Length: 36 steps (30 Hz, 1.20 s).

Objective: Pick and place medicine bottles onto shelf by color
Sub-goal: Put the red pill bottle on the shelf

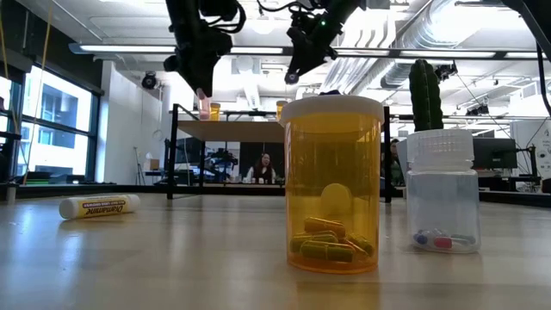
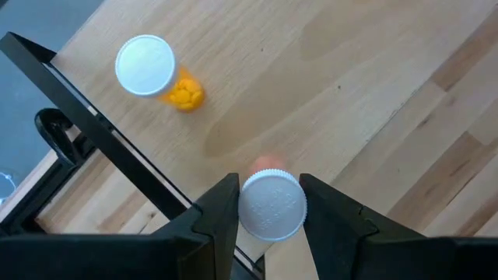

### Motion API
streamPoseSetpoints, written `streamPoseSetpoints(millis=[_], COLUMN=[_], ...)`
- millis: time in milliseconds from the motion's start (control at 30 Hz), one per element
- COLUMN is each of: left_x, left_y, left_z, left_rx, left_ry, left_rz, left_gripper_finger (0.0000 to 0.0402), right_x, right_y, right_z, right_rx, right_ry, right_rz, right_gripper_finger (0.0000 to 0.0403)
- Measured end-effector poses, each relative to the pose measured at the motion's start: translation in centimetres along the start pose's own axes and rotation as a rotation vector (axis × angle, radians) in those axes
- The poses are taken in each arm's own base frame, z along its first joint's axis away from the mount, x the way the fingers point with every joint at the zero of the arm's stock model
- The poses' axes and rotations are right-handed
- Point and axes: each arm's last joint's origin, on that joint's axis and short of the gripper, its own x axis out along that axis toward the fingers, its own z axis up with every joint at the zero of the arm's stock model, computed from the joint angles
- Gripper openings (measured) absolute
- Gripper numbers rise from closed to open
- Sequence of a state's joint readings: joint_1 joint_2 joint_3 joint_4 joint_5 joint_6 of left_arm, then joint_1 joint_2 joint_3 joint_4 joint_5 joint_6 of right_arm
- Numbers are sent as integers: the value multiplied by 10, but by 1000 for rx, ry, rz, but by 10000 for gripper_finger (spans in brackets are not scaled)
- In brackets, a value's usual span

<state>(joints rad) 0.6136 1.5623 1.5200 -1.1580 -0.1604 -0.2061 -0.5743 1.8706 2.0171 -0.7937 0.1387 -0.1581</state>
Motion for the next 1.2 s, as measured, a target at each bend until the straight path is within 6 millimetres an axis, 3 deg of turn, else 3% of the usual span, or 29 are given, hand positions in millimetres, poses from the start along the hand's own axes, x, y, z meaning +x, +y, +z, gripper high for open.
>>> streamPoseSetpoints(millis=[1200], left_x=[0], left_y=[0], left_z=[0], left_rx=[52], left_ry=[2], left_rz=[1], left_gripper_finger=[118], right_x=[0], right_y=[1], right_z=[-4], right_rx=[-32], right_ry=[40], right_rz=[6], right_gripper_finger=[204])
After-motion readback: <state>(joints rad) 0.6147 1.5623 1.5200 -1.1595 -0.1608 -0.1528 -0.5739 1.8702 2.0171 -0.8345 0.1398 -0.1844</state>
